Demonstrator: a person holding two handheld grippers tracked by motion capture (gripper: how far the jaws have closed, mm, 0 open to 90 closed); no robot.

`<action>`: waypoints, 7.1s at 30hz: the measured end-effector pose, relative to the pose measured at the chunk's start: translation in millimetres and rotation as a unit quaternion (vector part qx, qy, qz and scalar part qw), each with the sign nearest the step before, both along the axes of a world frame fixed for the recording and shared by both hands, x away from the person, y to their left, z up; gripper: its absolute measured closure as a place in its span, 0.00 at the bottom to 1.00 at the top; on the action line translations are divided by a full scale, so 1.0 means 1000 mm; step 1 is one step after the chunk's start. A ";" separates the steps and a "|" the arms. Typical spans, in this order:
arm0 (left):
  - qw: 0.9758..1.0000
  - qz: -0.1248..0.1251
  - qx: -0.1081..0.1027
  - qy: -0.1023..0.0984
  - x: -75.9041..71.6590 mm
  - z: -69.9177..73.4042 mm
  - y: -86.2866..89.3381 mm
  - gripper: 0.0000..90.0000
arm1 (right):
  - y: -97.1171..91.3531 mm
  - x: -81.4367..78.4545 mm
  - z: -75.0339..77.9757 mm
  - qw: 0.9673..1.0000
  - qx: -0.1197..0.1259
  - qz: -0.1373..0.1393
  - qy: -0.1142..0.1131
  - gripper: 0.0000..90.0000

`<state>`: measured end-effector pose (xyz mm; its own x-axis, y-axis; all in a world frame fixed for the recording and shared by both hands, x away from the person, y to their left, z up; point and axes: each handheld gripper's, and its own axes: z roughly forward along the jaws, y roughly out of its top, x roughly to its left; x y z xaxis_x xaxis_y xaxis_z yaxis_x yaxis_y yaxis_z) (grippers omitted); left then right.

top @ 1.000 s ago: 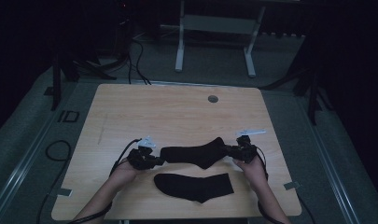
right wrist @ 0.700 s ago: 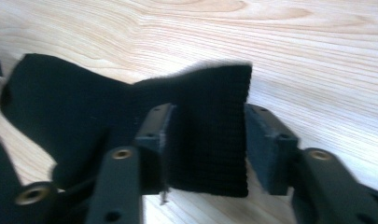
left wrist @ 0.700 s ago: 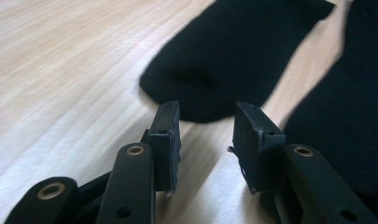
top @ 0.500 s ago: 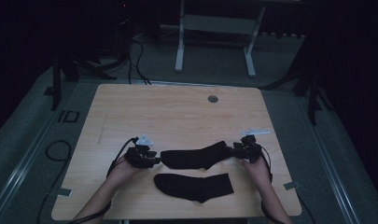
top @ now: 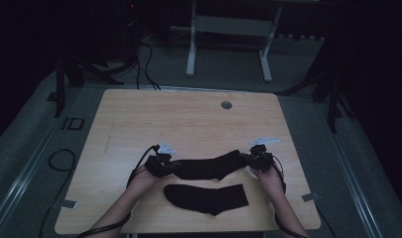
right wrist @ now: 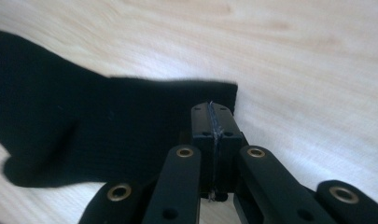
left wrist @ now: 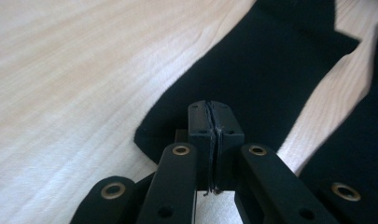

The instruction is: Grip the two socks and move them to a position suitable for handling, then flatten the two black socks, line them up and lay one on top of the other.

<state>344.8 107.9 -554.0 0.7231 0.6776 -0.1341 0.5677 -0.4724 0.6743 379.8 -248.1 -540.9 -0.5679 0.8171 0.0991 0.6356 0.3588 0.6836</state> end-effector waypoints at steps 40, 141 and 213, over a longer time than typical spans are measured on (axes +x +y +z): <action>0.999 0.030 -0.009 -0.012 0.013 -0.003 0.020 0.88 | 0.014 -0.011 -0.009 1.000 0.003 0.017 0.018 0.87; 0.996 0.068 0.000 0.065 0.032 0.007 0.038 0.98 | 0.007 0.017 0.000 0.998 -0.013 0.008 0.057 0.95; 0.998 0.040 -0.034 -0.029 -0.017 0.021 0.017 0.08 | 0.015 -0.018 0.027 0.997 0.013 0.077 -0.022 0.14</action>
